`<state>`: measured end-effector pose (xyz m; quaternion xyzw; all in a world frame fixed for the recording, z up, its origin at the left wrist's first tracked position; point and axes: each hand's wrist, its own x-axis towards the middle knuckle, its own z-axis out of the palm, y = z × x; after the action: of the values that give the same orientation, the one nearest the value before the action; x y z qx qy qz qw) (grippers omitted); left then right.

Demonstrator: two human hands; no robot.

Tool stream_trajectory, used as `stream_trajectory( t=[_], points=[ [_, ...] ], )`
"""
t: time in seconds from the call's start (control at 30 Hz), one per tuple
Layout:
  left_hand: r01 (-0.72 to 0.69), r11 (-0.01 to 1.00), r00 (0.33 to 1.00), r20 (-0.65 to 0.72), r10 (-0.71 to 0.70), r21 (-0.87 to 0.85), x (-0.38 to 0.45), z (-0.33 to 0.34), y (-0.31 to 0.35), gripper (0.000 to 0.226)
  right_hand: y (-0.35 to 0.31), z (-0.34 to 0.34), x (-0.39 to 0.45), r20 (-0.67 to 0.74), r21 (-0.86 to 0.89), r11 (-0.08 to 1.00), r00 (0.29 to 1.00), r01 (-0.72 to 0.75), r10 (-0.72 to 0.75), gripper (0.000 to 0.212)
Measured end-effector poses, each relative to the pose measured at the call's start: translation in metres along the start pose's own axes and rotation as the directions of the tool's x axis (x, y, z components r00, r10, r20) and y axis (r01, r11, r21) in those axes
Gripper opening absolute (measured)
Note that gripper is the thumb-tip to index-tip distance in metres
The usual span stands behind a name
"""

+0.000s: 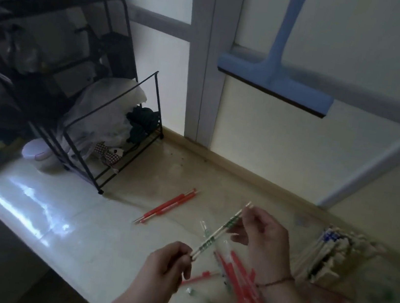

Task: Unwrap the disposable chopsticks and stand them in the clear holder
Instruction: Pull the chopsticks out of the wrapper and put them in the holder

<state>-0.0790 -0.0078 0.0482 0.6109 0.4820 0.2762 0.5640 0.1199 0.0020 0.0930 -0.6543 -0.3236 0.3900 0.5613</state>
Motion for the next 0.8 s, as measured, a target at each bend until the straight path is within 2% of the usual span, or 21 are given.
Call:
stream_trajectory(
  t=[0.1,0.17,0.27,0.37,0.53,0.63,0.8],
  points=[
    [0.004,0.986,0.995,0.099,0.013,-0.168,-0.015,0.026,0.024,0.024,-0.032,-0.034,-0.021,0.014,0.027,0.998,0.998,0.060,-0.060,0.012],
    [0.004,0.984,0.983,0.184,0.030,-0.179,-0.023,0.043,0.033,0.030,-0.050,-0.057,-0.034,-0.066,0.035,0.992,0.991,0.119,-0.116,0.011],
    [-0.071,0.985,0.953,0.281,0.113,-0.156,-0.038,0.070,0.048,0.034,-0.066,-0.091,-0.053,-0.146,-0.022,0.980,0.969,0.198,-0.199,0.012],
    [-0.105,0.975,0.945,0.287,0.159,-0.194,-0.052,0.098,0.067,0.027,-0.076,-0.116,-0.073,-0.166,-0.071,0.971,0.957,0.230,-0.239,0.012],
    [-0.026,0.957,0.939,0.321,0.123,-0.289,-0.069,0.131,0.083,0.025,-0.077,-0.145,-0.096,-0.207,-0.087,0.968,0.947,0.233,-0.247,0.010],
    [-0.025,0.962,0.946,0.306,0.111,-0.271,-0.075,0.140,0.086,0.026,-0.073,-0.155,-0.106,-0.199,-0.060,0.974,0.953,0.219,-0.227,0.011],
    [-0.109,0.982,0.935,0.319,0.155,-0.157,-0.083,0.150,0.093,0.027,-0.072,-0.167,-0.120,-0.179,-0.024,0.980,0.963,0.198,-0.200,0.022]
  ],
)
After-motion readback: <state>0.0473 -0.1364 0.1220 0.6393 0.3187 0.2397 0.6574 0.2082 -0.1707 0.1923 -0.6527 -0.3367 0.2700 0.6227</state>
